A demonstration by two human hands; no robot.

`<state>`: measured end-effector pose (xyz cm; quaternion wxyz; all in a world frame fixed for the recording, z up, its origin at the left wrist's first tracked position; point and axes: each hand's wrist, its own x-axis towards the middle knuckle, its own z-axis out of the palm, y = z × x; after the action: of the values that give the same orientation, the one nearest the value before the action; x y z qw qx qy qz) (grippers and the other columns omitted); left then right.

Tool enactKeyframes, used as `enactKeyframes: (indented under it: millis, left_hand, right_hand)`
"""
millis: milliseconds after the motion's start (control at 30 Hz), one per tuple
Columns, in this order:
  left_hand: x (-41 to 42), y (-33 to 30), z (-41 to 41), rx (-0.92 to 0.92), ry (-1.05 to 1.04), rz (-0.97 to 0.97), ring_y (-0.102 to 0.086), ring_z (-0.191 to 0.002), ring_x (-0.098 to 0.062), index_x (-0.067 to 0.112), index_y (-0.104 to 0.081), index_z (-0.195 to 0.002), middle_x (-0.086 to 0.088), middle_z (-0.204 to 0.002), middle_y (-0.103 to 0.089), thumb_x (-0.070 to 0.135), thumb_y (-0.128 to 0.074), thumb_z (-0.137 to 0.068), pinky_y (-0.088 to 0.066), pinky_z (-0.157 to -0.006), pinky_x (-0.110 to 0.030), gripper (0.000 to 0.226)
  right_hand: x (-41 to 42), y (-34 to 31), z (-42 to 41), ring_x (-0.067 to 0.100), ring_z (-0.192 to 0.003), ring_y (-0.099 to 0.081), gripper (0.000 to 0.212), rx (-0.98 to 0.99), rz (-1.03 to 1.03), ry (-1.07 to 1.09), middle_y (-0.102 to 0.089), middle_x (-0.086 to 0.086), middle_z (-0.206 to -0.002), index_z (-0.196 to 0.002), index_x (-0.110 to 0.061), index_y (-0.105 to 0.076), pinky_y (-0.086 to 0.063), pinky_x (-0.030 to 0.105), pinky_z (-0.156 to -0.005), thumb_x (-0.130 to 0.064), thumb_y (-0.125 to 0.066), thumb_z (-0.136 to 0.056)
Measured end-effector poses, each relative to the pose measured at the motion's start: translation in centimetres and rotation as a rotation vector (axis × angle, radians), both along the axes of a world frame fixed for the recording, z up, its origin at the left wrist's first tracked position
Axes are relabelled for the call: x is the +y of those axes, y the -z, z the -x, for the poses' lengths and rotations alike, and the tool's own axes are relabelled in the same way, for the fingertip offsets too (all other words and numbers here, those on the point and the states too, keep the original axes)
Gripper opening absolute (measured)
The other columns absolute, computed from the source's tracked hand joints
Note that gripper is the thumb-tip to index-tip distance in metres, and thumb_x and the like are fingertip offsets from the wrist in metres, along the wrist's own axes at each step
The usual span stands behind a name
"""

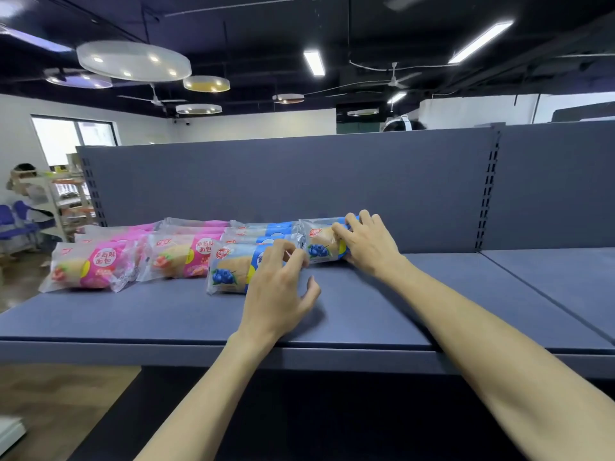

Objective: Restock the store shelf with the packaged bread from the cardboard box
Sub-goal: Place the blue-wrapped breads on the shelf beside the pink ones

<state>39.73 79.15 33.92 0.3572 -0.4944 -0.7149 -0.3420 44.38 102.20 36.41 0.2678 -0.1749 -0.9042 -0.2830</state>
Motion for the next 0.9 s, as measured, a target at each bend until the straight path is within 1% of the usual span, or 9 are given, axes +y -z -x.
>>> enactKeyframes:
  millis: [67, 133, 267, 367, 433, 533, 633, 767, 900]
  left_hand:
    - [0.0, 0.0, 0.0, -0.003, -0.007, -0.004, -0.048, -0.086, -0.018, 0.014, -0.058, -0.091, 0.001, -0.105, -0.048, 0.022, -0.069, -0.076, -0.043, -0.065, -0.027, 0.02]
    - [0.0, 0.0, 0.0, 0.001, -0.017, -0.003, -0.047, -0.088, -0.018, 0.014, -0.058, -0.09, 0.001, -0.106, -0.047, 0.023, -0.067, -0.076, -0.042, -0.066, -0.026, 0.019]
    - [-0.1, 0.0, 0.0, -0.003, -0.025, 0.009, -0.046, -0.089, -0.02, 0.013, -0.057, -0.089, -0.002, -0.107, -0.048, 0.026, -0.06, -0.076, -0.041, -0.065, -0.027, 0.019]
    - [-0.1, -0.1, 0.1, 0.013, -0.026, 0.019, -0.047, -0.091, -0.021, 0.012, -0.058, -0.089, -0.003, -0.108, -0.049, 0.029, -0.057, -0.077, -0.04, -0.065, -0.026, 0.02]
    - [-0.1, -0.1, 0.2, 0.011, -0.031, 0.024, -0.048, -0.093, -0.021, 0.012, -0.058, -0.089, -0.003, -0.109, -0.049, 0.03, -0.055, -0.077, -0.04, -0.065, -0.025, 0.022]
    - [0.0, 0.0, 0.2, 0.008, -0.031, 0.029, -0.048, -0.092, -0.02, 0.013, -0.057, -0.088, -0.003, -0.108, -0.049, 0.031, -0.054, -0.078, -0.041, -0.064, -0.025, 0.021]
    - [0.0, 0.0, 0.3, 0.009, -0.026, 0.024, -0.047, -0.086, -0.018, 0.014, -0.057, -0.087, -0.001, -0.106, -0.048, 0.032, -0.051, -0.078, -0.04, -0.063, -0.026, 0.022]
    - [0.1, 0.2, 0.4, 0.014, -0.025, 0.014, -0.045, -0.084, -0.019, 0.014, -0.057, -0.087, -0.001, -0.105, -0.048, 0.032, -0.051, -0.077, -0.041, -0.056, -0.028, 0.021]
    - [0.1, 0.3, 0.5, 0.015, -0.014, 0.014, -0.047, -0.087, -0.02, 0.013, -0.057, -0.088, 0.0, -0.104, -0.047, 0.033, -0.047, -0.077, -0.045, -0.053, -0.032, 0.024]
  right_hand:
    - [-0.6, -0.2, 0.3, 0.029, -0.086, -0.048, 0.053, -0.012, 0.159, -0.023, -0.05, 0.01, -0.111, -0.113, -0.013, -0.053, -0.039, 0.034, -0.054, -0.019, -0.079, -0.068]
    - [-0.8, 0.0, 0.5, 0.028, -0.099, -0.045, 0.056, -0.029, 0.265, -0.026, -0.039, 0.009, -0.123, -0.125, -0.012, -0.042, -0.038, 0.034, -0.055, -0.017, -0.071, -0.077]
    - [-1.2, -0.1, 0.0, 0.029, -0.102, -0.046, 0.053, -0.064, 0.357, -0.114, -0.037, 0.006, -0.122, -0.122, -0.016, -0.039, -0.045, 0.035, -0.061, -0.038, -0.065, -0.082]
    - [-1.4, 0.0, -0.1, 0.028, -0.105, -0.046, 0.048, -0.038, 0.355, -0.125, -0.038, 0.005, -0.126, -0.128, -0.022, -0.039, -0.044, 0.036, -0.065, -0.046, -0.057, -0.091]
    - [-1.6, 0.1, 0.1, 0.028, -0.103, -0.046, 0.049, -0.027, 0.336, -0.103, -0.038, 0.005, -0.125, -0.132, -0.025, -0.038, -0.042, 0.036, -0.063, -0.046, -0.058, -0.092]
    - [-1.7, 0.5, 0.4, 0.028, -0.094, -0.049, 0.049, 0.035, 0.35, -0.1, -0.04, 0.006, -0.12, -0.133, -0.028, -0.041, -0.038, 0.033, -0.059, -0.04, -0.061, -0.091]
    - [-1.3, 0.6, 0.6, 0.029, -0.089, -0.05, 0.05, 0.031, 0.266, -0.086, -0.044, 0.008, -0.117, -0.134, -0.027, -0.045, -0.035, 0.033, -0.06, -0.042, -0.062, -0.089]
    - [-1.1, 0.8, 0.6, 0.025, -0.083, -0.041, 0.051, 0.06, 0.255, -0.106, -0.045, 0.007, -0.117, -0.134, -0.028, -0.046, -0.035, 0.033, -0.059, -0.043, -0.063, -0.089]
    - [-1.2, 1.0, 0.7, 0.026, -0.078, -0.039, 0.05, 0.1, 0.261, -0.126, -0.048, 0.009, -0.113, -0.132, -0.024, -0.049, -0.034, 0.031, -0.056, -0.036, -0.067, -0.087]
